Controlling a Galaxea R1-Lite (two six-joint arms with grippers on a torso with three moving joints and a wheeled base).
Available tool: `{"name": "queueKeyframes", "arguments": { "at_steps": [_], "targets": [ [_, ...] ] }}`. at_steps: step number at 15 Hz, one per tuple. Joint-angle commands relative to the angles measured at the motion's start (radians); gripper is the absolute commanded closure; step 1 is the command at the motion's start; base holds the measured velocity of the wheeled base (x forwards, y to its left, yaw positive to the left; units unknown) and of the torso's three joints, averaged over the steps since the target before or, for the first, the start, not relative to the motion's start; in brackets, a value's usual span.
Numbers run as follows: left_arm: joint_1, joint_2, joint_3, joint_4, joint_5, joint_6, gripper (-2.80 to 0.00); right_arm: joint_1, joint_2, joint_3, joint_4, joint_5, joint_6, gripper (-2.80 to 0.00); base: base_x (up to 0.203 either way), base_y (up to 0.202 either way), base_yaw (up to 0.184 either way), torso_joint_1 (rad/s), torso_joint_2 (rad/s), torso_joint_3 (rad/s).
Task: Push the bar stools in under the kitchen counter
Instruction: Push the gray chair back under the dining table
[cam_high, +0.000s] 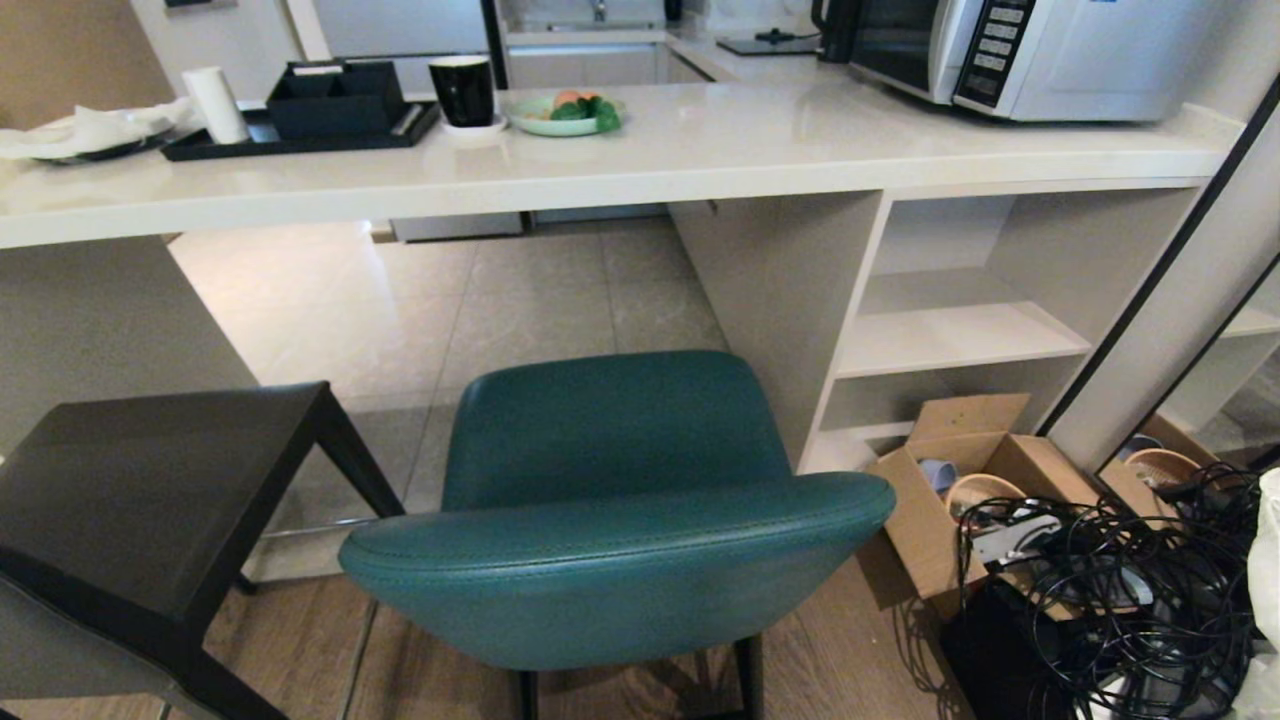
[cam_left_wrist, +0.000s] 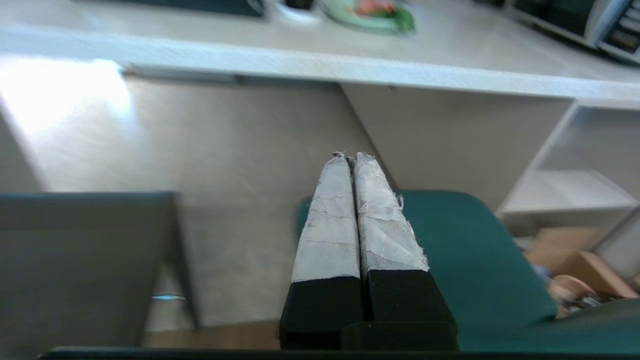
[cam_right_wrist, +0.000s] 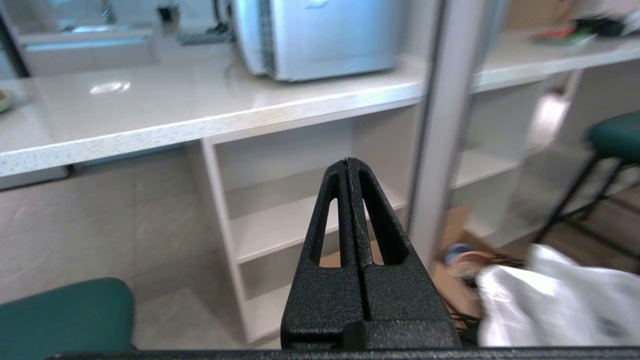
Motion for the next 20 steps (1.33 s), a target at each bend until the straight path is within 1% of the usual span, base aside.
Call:
{"name": "queueKeyframes", "arguments": {
  "at_steps": [1,3,4,5,6,9,10,12,14,15,17,18,20],
  "targets": [
    [0.052,-0.209,0.015,0.055,-0.005,0.017,0.0,-0.018,-0.233,0.012,0.112,0.001,-0.008,0.0,0.0,0.0,0.0,0.0,0.0,0.0],
    [0.063,-0.319,0.044,0.099,-0.031,0.036,0.0,-0.027,-0.362,0.029,0.238,0.005,-0.019,0.0,0.0,0.0,0.0,0.0,0.0,0.0],
    [0.071,-0.375,0.075,0.123,-0.05,0.056,0.0,-0.029,-0.426,0.053,0.285,0.005,-0.034,0.0,0.0,0.0,0.0,0.0,0.0,0.0],
    [0.098,-0.416,0.122,0.142,-0.06,0.081,0.0,-0.027,-0.476,0.081,0.316,0.004,-0.053,0.0,0.0,0.0,0.0,0.0,0.0,0.0],
    [0.124,-0.468,0.143,0.174,-0.072,0.097,0.0,-0.025,-0.51,0.104,0.345,0.002,-0.069,0.0,0.0,0.0,0.0,0.0,0.0,0.0],
    [0.149,-0.61,0.173,0.396,-0.167,0.112,0.0,-0.024,-0.539,0.134,0.357,0.022,-0.093,0.0,0.0,0.0,0.0,0.0,0.0,0.0],
    [0.151,-0.659,0.186,0.458,-0.181,0.114,0.0,-0.023,-0.577,0.157,0.358,0.046,-0.099,0.0,0.0,0.0,0.0,0.0,0.0,0.0],
    [0.153,-0.68,0.243,0.508,-0.17,0.115,0.0,-0.022,-0.651,0.231,0.368,0.08,-0.119,0.0,0.0,0.0,0.0,0.0,0.0,0.0],
    [0.153,-0.679,0.312,0.512,-0.138,0.122,0.0,-0.022,-0.655,0.29,0.366,0.093,-0.109,0.0,0.0,0.0,0.0,0.0,0.0,0.0],
    [0.153,-0.679,0.345,0.512,-0.132,0.127,0.0,-0.022,-0.655,0.336,0.363,0.108,-0.104,0.0,0.0,0.0,0.0,0.0,0.0,0.0],
    [0.153,-0.679,0.4,0.511,-0.128,0.129,0.0,-0.022,-0.655,0.45,0.347,0.135,-0.095,0.0,0.0,0.0,0.0,0.0,0.0,0.0],
    [0.153,-0.679,0.421,0.507,-0.121,0.131,0.0,-0.022,-0.655,0.522,0.319,0.16,-0.087,0.0,0.0,0.0,0.0,0.0,0.0,0.0],
    [0.153,-0.679,0.481,0.45,-0.089,0.131,0.0,-0.022,-0.654,0.684,0.222,0.235,-0.081,0.0,0.0,0.0,0.0,0.0,0.0,0.0]
  ]
}}
